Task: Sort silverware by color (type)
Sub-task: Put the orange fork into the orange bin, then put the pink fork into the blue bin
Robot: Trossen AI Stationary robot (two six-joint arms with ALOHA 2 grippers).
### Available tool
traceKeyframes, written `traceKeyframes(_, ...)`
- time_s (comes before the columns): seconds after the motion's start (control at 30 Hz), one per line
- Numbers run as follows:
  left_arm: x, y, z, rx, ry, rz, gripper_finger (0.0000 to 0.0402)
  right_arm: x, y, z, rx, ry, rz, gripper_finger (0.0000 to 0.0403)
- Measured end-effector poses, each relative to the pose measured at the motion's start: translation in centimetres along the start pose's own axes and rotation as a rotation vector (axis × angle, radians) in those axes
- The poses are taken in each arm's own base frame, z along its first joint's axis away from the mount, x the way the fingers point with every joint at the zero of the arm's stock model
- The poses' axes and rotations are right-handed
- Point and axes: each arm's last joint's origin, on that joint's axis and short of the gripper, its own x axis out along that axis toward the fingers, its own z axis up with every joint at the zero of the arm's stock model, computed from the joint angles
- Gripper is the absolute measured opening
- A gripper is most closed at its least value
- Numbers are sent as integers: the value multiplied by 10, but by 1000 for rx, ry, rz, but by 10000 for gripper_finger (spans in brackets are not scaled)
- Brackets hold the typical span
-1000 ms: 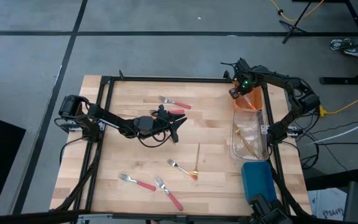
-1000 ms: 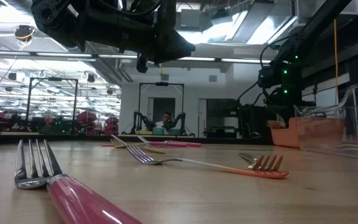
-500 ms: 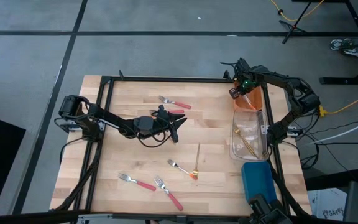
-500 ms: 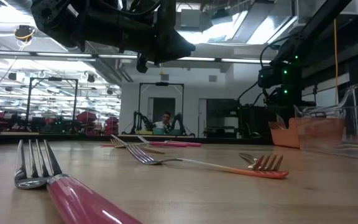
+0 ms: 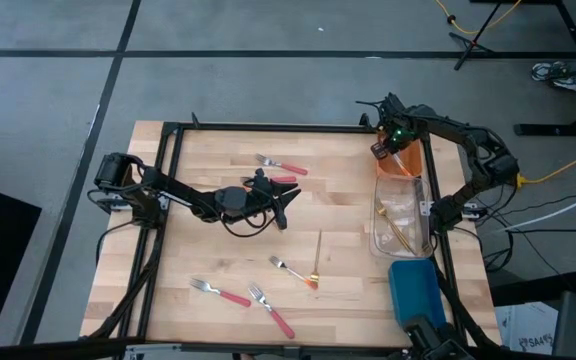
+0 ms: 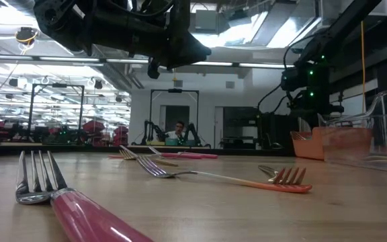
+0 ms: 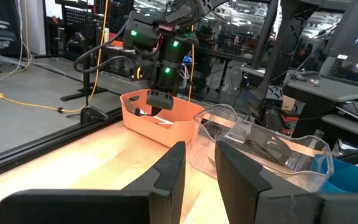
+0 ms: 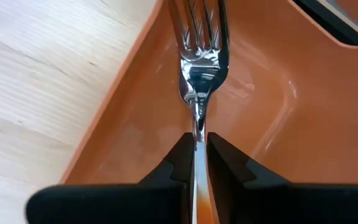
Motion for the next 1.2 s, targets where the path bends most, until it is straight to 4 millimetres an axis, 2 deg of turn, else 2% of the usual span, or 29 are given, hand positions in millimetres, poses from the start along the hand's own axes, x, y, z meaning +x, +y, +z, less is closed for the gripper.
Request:
traceKeyframes(0.53,0,0,0,0,0,0,81,-54,-6,-14,24,-212,54,35)
traceKeyframes(0.8,0,0,0,0,0,0,82,-58,-6,-16,23,-220,67,35)
traceKeyframes(0.93,0,0,0,0,0,0,82,-60,-4,-17,14,-230,142,35)
traceKeyframes(1.2,0,0,0,1,0,0,82,-86,10,-28,-50,-339,202,35)
